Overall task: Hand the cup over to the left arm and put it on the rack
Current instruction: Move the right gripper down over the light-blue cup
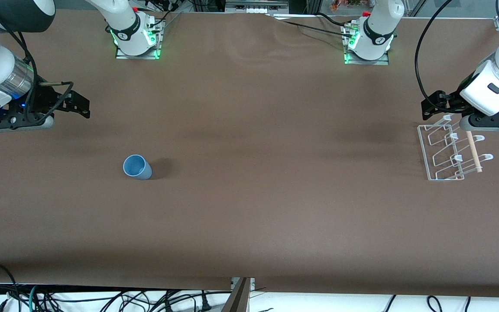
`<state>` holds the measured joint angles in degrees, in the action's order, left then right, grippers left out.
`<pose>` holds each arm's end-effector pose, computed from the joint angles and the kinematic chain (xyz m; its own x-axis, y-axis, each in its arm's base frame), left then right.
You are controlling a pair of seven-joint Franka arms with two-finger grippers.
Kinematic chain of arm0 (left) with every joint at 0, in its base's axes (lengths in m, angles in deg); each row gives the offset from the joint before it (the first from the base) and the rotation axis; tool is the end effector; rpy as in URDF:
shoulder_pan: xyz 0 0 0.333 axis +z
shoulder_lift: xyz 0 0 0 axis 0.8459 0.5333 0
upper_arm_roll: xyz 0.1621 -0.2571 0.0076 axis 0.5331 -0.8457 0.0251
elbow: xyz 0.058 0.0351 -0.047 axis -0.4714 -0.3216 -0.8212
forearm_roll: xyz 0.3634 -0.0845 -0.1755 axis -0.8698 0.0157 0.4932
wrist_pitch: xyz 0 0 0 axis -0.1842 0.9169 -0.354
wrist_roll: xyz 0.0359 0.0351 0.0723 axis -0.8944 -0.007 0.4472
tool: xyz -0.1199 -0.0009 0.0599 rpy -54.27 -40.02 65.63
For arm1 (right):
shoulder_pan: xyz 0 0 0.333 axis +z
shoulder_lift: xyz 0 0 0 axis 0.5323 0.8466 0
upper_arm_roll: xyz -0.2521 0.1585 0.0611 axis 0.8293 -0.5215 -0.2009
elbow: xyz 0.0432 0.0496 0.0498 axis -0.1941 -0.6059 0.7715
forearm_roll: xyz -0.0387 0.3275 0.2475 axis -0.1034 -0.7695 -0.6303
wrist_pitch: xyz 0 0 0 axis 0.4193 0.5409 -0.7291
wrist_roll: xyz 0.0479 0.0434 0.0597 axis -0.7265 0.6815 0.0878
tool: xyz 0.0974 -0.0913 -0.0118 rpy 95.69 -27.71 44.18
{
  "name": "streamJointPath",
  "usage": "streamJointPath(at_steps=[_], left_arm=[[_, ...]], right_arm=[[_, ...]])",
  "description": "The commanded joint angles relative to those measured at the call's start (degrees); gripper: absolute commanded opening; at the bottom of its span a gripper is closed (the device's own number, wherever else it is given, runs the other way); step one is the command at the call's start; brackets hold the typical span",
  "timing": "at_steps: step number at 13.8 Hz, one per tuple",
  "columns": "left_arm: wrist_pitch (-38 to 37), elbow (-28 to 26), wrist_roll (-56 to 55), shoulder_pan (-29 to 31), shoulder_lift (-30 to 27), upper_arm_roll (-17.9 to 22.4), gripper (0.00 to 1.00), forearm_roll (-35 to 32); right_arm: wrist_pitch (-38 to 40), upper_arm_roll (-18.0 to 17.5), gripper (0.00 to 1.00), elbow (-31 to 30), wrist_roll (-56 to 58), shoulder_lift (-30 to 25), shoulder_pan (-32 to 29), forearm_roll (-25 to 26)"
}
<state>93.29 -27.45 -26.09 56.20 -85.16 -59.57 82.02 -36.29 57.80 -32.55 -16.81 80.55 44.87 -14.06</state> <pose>0.5866 -0.0520 0.5534 0.9987 -0.0096 -0.0496 -0.0124 -0.9983 -0.0569 0.5833 0.0719 0.5184 0.9951 0.0894 -0.0428 0.0895 -0.9960 -0.0015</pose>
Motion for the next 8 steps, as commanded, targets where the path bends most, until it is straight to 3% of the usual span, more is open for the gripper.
streamJointPath(at_steps=[1,8], left_arm=[[0.1,-0.2,0.4,0.2,-0.5,-0.1,1.00,1.0],[0.1,-0.2,0.4,0.2,-0.5,-0.1,1.00,1.0]], right_arm=[[0.4,-0.2,1.00,0.4,-0.5,-0.1,-0.4,-0.4],[0.3,0.0,0.99,0.4,0.1,0.1,-0.5,-0.9]])
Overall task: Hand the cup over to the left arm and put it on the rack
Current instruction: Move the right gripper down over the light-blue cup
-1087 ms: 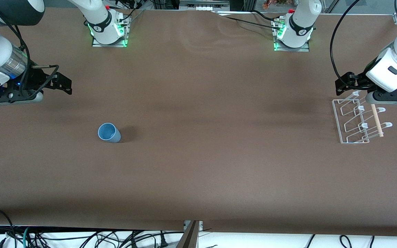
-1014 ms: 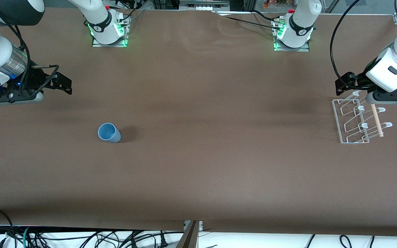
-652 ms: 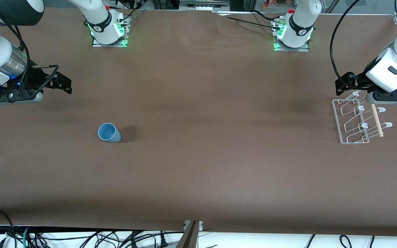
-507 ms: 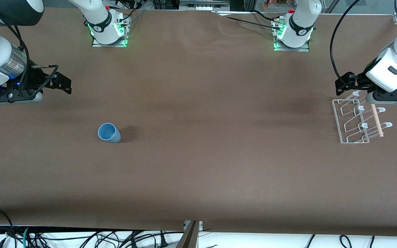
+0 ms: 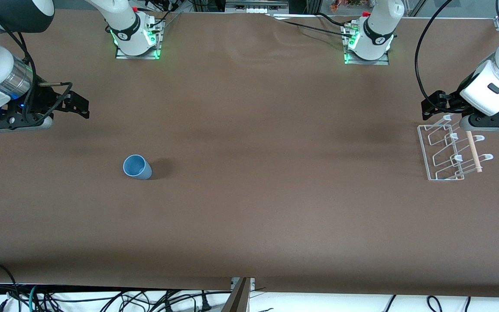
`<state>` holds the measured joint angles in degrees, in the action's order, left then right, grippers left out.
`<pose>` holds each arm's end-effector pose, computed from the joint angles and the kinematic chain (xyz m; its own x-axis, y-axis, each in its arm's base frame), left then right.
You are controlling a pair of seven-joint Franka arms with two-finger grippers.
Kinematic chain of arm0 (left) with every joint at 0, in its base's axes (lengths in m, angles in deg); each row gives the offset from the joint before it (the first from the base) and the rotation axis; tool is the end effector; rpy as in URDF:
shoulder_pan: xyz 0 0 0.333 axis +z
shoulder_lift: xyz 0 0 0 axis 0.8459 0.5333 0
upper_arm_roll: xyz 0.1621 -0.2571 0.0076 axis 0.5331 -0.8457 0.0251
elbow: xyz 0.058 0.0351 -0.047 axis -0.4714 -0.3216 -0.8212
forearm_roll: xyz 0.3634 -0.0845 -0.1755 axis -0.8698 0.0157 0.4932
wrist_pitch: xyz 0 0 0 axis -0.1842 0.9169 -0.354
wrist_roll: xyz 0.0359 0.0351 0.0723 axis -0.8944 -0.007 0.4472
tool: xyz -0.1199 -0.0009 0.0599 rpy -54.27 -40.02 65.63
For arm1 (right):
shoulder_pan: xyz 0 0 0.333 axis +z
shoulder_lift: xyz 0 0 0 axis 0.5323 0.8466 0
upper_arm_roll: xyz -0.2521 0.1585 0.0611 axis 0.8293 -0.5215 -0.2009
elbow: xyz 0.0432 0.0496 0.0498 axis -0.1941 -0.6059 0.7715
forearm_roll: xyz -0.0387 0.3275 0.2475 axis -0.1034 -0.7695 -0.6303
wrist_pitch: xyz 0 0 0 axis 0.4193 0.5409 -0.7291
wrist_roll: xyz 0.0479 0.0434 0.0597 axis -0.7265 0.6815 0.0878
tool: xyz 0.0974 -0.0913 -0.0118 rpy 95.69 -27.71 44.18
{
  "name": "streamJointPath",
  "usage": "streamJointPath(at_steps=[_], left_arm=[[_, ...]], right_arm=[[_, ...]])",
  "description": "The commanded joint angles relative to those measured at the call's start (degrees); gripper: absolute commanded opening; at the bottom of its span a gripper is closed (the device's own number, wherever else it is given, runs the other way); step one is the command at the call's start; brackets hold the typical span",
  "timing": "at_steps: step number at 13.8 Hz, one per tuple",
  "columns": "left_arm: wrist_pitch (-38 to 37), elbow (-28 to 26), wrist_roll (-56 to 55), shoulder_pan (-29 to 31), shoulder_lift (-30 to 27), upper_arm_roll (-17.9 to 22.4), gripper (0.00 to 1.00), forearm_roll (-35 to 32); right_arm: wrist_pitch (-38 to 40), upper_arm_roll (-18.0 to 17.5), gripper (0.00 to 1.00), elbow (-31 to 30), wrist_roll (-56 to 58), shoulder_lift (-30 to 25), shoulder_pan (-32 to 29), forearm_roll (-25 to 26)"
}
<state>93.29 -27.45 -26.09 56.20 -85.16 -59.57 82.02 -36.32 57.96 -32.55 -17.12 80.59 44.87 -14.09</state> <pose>0.5866 -0.0520 0.5534 0.9987 -0.0096 -0.0496 -0.0124 -0.9983 -0.0569 0.5837 0.0704 0.5181 0.9958 0.0812 -0.0430 0.0812 -0.9967 -0.0016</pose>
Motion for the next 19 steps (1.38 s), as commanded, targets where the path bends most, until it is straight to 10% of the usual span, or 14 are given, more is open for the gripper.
streamJointPath(at_steps=[1,13,19], left_arm=[[0.1,-0.2,0.3,0.2,-0.6,-0.1,1.00,1.0],[-0.7,-0.2,-0.3,0.2,-0.7,-1.3,1.00,0.9],[-1.0,-0.2,-0.4,0.2,-0.8,-1.2,1.00,0.9]], right_arm=[[0.4,-0.1,1.00,0.3,0.9,0.1,-0.5,-0.9],[0.8,-0.3,0.99,0.2,0.9,1.4,-1.0,-0.9],[-14.0,-0.3,0.99,-4.0,3.1,11.4,-1.2,-1.0]])
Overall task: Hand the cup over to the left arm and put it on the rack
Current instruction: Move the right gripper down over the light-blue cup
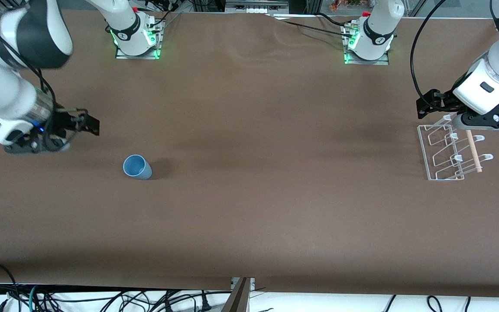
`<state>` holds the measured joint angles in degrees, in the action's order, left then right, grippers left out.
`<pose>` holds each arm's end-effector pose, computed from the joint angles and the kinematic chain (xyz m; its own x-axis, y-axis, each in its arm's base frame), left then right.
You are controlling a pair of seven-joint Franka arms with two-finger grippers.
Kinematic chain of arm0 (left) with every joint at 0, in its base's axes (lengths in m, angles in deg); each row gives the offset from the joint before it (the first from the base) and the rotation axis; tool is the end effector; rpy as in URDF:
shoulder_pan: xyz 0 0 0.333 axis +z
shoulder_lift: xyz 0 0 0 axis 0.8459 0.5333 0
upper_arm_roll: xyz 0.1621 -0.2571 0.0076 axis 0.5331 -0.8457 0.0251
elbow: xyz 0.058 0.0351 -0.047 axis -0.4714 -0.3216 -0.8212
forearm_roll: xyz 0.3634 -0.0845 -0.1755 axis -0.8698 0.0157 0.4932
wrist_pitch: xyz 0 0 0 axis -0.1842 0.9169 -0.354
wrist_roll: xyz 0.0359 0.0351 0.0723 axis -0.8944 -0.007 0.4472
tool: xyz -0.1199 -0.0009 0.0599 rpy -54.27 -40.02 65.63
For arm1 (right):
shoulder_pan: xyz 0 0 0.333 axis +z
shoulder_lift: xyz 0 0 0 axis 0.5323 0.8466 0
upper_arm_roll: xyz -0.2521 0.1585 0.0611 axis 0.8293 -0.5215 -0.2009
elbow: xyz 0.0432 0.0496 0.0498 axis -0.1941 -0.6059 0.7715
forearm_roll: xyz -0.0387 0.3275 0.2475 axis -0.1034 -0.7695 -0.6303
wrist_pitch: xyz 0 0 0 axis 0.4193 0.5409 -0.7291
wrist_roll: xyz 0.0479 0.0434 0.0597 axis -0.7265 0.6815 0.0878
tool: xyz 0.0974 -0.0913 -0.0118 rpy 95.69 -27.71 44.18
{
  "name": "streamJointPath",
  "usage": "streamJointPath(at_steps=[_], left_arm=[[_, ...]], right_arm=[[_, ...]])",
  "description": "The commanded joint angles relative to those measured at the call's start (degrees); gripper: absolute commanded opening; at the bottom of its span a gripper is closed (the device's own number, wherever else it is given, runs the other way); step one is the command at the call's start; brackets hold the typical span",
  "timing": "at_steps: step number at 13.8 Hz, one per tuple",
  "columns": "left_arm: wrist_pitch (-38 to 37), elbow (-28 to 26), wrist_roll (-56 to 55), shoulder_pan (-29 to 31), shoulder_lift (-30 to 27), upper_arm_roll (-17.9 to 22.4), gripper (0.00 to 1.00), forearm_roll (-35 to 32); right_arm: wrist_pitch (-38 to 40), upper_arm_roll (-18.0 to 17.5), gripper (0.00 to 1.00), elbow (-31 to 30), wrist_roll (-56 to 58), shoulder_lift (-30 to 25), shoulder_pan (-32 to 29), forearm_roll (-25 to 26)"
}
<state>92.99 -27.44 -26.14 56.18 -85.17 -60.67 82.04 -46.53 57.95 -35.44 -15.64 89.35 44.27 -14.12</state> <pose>0.5847 -0.0631 0.5532 0.9981 -0.0280 -0.0544 -0.0310 -0.9980 -0.0559 0.6210 0.0703 0.4151 0.9931 0.0958 -0.0670 0.0969 -0.9952 0.0132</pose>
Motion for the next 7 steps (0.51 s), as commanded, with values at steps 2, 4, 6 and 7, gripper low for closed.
streamJointPath(at_steps=[2,4,6,7], left_arm=[[-0.8,-0.2,-0.4,0.3,-0.8,0.0,1.00,0.8],[-0.8,-0.2,-0.4,0.3,-0.8,0.0,1.00,0.8],[-0.8,-0.2,-0.4,0.3,-0.8,0.0,1.00,0.8],[-0.8,-0.2,-0.4,0.3,-0.8,-0.1,1.00,0.8]], right_arm=[[-7.9,-0.3,0.99,-1.1,1.5,6.0,-0.9,-1.0],[-11.0,-0.4,0.99,-1.2,1.4,9.3,-0.9,-1.0],[-14.1,-0.4,0.99,-1.1,1.2,12.4,-0.9,-1.1],[-16.1,-0.4,0.99,-1.1,1.0,14.0,-0.8,-1.1]])
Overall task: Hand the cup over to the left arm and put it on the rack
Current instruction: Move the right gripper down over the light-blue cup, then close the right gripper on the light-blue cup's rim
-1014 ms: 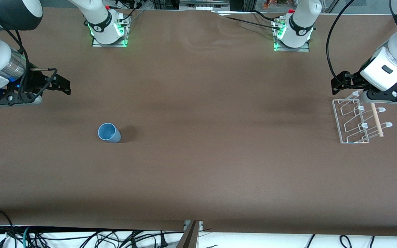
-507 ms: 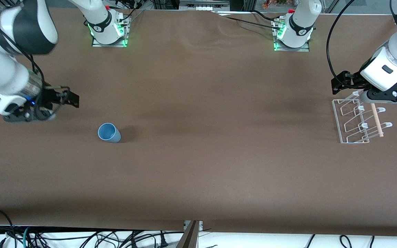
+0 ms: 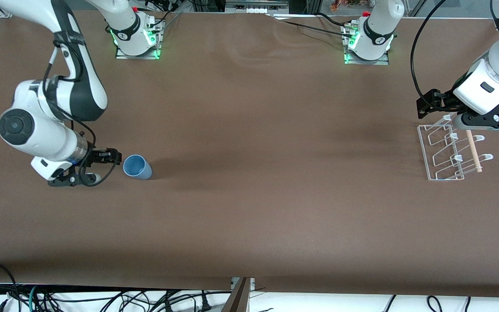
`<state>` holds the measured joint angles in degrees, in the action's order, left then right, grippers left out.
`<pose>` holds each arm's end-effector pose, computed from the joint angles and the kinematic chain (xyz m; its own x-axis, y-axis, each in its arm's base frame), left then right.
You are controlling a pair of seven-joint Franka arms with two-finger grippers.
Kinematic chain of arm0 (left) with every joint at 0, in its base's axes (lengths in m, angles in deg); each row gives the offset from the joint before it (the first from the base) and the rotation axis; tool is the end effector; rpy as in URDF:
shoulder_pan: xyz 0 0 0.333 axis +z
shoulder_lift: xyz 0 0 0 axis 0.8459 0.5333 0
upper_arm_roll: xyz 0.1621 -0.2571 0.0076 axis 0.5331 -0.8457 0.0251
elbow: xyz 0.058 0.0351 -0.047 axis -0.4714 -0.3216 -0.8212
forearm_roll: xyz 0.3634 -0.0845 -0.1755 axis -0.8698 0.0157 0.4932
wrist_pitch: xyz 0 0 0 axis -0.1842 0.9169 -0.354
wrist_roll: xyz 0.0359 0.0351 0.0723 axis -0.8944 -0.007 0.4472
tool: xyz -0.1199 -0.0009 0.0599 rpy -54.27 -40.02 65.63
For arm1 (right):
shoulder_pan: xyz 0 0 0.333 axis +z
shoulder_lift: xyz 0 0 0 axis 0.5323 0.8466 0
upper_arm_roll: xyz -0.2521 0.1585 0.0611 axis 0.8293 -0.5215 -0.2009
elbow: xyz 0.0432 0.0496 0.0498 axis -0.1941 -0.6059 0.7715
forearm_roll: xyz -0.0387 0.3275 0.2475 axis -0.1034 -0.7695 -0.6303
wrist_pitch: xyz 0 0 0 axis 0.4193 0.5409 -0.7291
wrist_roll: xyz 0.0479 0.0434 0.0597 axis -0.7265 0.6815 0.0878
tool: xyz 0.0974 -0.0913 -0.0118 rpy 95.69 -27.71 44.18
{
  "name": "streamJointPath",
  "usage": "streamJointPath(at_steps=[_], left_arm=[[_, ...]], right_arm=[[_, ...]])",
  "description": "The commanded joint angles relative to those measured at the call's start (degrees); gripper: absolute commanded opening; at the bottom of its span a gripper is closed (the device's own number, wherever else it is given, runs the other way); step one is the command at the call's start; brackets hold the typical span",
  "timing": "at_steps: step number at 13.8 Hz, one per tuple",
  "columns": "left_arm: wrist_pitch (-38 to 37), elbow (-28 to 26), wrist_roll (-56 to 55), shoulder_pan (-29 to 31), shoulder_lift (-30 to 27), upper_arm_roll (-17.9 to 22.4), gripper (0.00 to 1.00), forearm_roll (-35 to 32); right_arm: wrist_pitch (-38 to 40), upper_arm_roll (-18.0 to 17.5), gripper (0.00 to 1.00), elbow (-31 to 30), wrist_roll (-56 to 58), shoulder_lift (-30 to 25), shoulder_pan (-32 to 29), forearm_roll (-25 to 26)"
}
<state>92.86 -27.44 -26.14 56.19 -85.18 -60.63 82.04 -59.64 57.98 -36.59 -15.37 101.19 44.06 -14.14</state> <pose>0.5845 -0.0626 0.5531 0.9980 -0.0270 -0.0565 -0.0301 -0.9980 -0.0562 0.6523 0.0715 0.2914 0.9930 0.0995 -0.0638 0.1019 -0.9942 0.0342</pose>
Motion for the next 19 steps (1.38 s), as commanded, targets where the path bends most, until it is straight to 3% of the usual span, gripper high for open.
streamJointPath(at_steps=[1,10,12,13,16,19], left_arm=[[-0.7,-0.2,-0.4,0.3,-0.8,-0.1,1.00,0.8],[-0.7,-0.3,-0.5,0.3,-0.9,-0.2,1.00,0.8],[-0.9,-0.4,-0.4,0.3,-0.9,-0.2,1.00,0.8],[-1.1,-0.3,-0.4,0.3,-0.9,-0.1,1.00,0.9],[-1.4,-0.2,-0.4,0.3,-0.8,-0.2,1.00,0.8],[-1.3,-0.2,-0.5,0.3,-0.8,-0.2,1.00,0.9]], right_arm=[[-3.6,-0.5,0.99,-0.2,0.7,3.2,-0.6,-1.0],[-6.1,-2.4,0.97,-4.3,0.2,6.0,-0.6,-1.1],[-6.9,-2.9,0.81,-5.4,0.2,6.0,-0.6,-1.2],[-6.3,-2.9,0.44,-5.3,0.1,5.9,-0.6,-1.2],[-6.3,-2.9,0.00,-5.2,-0.9,5.4,-0.6,-1.3],[-6.6,-2.9,0.00,-5.0,-1.2,5.3,-0.6,-1.3]])
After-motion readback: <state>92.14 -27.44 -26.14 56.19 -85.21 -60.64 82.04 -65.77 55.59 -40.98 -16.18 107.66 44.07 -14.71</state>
